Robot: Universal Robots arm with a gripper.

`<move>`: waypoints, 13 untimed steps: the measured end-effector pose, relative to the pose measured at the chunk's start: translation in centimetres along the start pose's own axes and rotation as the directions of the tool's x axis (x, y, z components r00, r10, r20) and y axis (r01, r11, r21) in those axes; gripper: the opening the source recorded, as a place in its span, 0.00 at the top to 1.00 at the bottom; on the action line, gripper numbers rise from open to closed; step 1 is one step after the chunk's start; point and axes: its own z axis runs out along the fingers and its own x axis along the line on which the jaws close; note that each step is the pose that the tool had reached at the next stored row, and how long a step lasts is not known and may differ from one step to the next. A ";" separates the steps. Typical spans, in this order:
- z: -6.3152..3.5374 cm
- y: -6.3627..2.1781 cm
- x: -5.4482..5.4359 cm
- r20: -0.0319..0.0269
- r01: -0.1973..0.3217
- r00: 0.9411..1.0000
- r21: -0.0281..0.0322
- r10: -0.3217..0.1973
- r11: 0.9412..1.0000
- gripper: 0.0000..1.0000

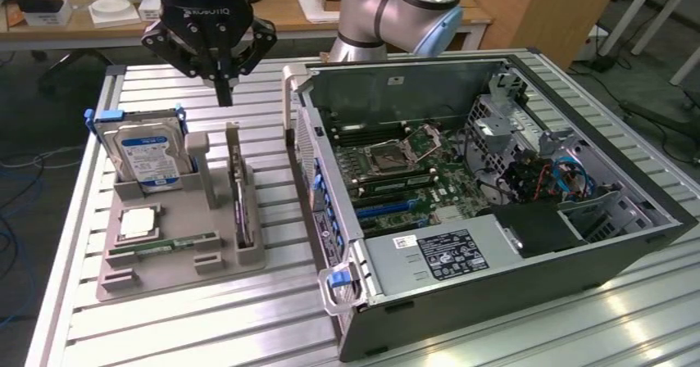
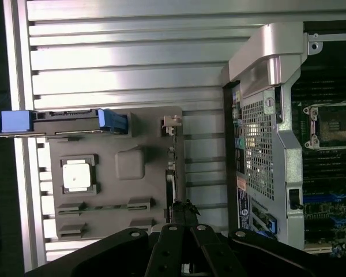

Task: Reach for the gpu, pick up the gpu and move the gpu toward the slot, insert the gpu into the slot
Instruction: 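Reach for the gpu, then pick up the gpu and move the gpu toward the slot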

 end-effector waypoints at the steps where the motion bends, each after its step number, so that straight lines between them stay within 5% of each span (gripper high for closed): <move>1: 0.00 0.00 0.0 0.000 0.000 1.000 0.000 0.000 1.000 0.90; 13: 0.00 0.00 0.0 0.000 0.000 1.000 0.000 0.000 1.000 0.89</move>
